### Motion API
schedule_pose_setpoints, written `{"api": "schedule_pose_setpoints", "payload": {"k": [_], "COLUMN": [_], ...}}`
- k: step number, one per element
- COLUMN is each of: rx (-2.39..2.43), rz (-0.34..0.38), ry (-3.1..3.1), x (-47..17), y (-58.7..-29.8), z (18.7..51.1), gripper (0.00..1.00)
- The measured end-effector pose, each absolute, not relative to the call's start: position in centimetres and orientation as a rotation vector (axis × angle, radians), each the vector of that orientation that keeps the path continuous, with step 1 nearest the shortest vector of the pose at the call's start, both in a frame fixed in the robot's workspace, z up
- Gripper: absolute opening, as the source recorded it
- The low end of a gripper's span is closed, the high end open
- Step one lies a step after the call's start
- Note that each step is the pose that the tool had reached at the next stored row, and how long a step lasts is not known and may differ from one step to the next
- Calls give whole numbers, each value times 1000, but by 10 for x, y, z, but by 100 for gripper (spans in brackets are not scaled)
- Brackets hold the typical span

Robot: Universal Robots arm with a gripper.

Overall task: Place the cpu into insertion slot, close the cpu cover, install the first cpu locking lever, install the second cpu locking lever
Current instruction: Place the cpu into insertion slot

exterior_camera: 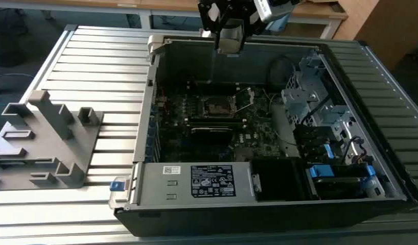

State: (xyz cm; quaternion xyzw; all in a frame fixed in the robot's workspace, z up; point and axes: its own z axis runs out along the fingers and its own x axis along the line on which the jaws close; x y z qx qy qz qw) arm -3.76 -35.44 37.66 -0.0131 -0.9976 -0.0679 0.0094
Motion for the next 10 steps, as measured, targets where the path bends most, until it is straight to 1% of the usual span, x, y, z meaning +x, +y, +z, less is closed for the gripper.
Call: {"api": "schedule_pose_setpoints", "payload": {"k": [10], "rx": [-41], "rz": [-210], "ry": [-3115], "x": [-38], "y": [-354], "z": [375], "gripper": [54]}}
